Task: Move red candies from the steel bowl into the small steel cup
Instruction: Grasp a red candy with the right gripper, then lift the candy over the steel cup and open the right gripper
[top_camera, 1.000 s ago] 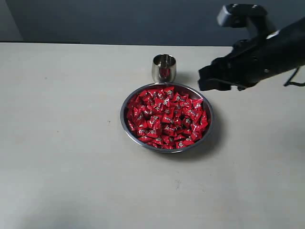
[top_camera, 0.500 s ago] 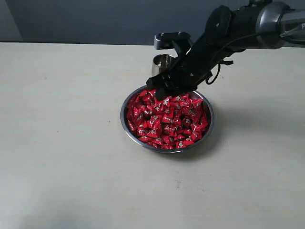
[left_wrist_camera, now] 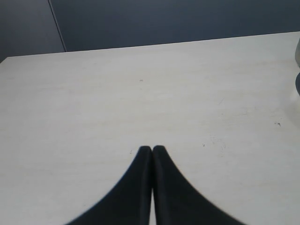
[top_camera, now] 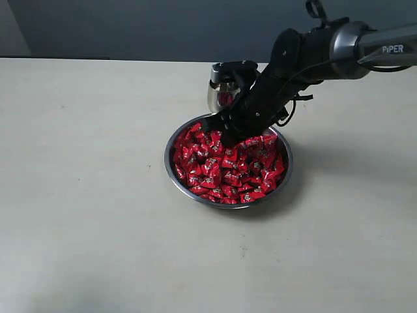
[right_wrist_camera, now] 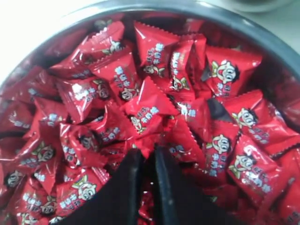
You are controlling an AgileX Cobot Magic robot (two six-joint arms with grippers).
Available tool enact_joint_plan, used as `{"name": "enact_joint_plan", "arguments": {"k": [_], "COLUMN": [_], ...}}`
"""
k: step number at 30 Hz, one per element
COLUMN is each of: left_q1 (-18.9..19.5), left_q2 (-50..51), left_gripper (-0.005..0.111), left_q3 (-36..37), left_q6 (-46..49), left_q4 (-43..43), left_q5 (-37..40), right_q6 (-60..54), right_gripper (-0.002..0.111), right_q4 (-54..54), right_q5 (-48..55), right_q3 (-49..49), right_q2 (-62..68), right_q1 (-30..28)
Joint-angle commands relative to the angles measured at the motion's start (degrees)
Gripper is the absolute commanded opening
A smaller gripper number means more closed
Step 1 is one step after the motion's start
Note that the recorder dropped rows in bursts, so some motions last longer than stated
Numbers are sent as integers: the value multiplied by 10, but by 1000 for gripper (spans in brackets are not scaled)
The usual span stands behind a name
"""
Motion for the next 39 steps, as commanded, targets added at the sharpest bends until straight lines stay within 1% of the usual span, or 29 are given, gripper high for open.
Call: {"name": "enact_joint_plan", "arguments": {"k": [1,7,13,18,22,29,33,38,39], "left_q1": [-3,-3,-3,-3,-3,-3,-3,-3,-3], "left_q2": [-3,-3,-3,-3,-3,-3,-3,-3,-3], "left_gripper": [0,0,0,0,0,0,0,0,0], "left_q3": [-5,-5,-5,-5,-5,-5,-5,-5,-5], "left_q6": [-1,-1,-1,-1,-1,-1,-1,-1,-1], "left_q4": [1,1,1,1,1,1,1,1,1], "left_q5": [-3,-3,-3,-3,-3,-3,-3,-3,-3], "right_q6": [0,0,0,0,0,22,25,25,25], "right_gripper": [0,0,0,0,0,0,0,1,5], "right_q4": [-6,-15,-25,-29,-32,-28,-28,-26,-26], "right_q5": [-13,-12,-7,-46,-54,-49,-18,-11,-11], "right_q3": [-4,-4,-4,-6,-50,-166,-234,-256,-256], "right_q2": [-3,-10,-60,-96,-78,8,66,105,108], "right_q1": [0,0,-1,-1,-10,-44,-59,-59,-59]}}
